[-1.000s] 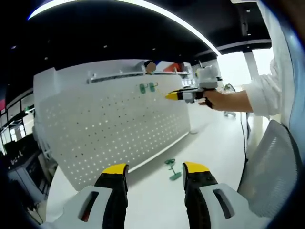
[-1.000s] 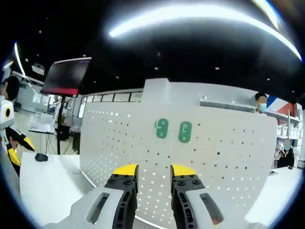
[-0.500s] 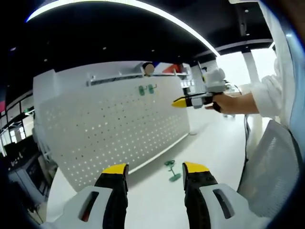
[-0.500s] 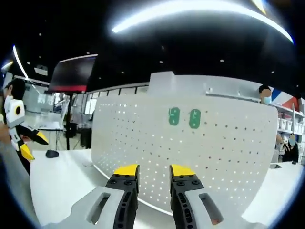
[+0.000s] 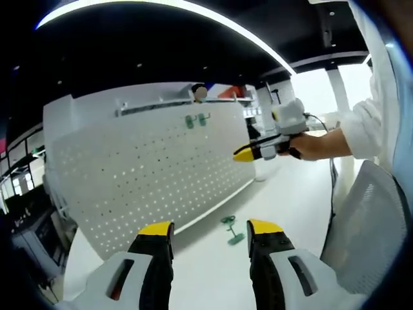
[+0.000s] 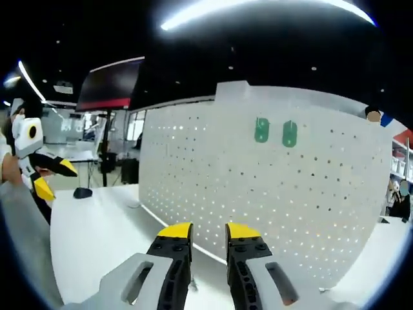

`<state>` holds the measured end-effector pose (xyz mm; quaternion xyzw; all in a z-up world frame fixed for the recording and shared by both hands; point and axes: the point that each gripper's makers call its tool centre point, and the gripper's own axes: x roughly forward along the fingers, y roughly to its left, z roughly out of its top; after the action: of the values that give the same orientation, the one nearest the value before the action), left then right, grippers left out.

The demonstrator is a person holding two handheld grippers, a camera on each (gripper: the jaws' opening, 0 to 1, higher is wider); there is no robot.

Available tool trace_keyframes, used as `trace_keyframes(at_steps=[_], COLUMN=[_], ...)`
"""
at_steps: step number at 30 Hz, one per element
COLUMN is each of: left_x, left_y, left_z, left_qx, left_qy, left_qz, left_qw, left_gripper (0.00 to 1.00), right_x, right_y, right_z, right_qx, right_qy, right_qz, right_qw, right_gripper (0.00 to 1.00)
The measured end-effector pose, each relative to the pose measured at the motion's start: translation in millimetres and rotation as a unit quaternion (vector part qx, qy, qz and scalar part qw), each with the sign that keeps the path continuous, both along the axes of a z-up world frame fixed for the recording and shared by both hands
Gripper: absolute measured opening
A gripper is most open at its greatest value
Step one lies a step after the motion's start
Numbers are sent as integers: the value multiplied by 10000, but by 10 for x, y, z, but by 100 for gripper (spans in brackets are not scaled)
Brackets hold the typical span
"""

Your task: Insert the hook assembly into the mounting plate slot until the hook locks in place.

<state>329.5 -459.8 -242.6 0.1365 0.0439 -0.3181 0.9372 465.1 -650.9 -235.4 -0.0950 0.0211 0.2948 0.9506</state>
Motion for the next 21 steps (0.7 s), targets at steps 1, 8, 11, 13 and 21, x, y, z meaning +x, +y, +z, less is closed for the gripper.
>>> trace_keyframes(at_steps=[1, 8, 11, 13, 21], left_x=[-1, 7, 11, 13, 16], left_y=[2, 8, 1, -4, -11], left_z=[0, -4, -11, -15, -17], left_qx=[2, 14, 30, 39, 55], left_qy=[0, 3, 10, 14, 19], left_qz=[2, 12, 1, -5, -1], left_qw=[10000, 10000, 10000, 10000, 10000], left_gripper=[47, 47, 47, 47, 47], right_x=[8, 86, 122, 138, 187], right_y=[12, 100, 139, 147, 167], right_z=[-26, -240, -369, -432, -782], right_qx=[-17, -104, -156, -197, -328], right_qy=[23, 244, 393, 439, 839], right_qz=[14, 104, 147, 149, 158], right_qw=[10000, 9996, 9990, 9987, 9958], right_gripper=[17, 14, 13, 12, 8])
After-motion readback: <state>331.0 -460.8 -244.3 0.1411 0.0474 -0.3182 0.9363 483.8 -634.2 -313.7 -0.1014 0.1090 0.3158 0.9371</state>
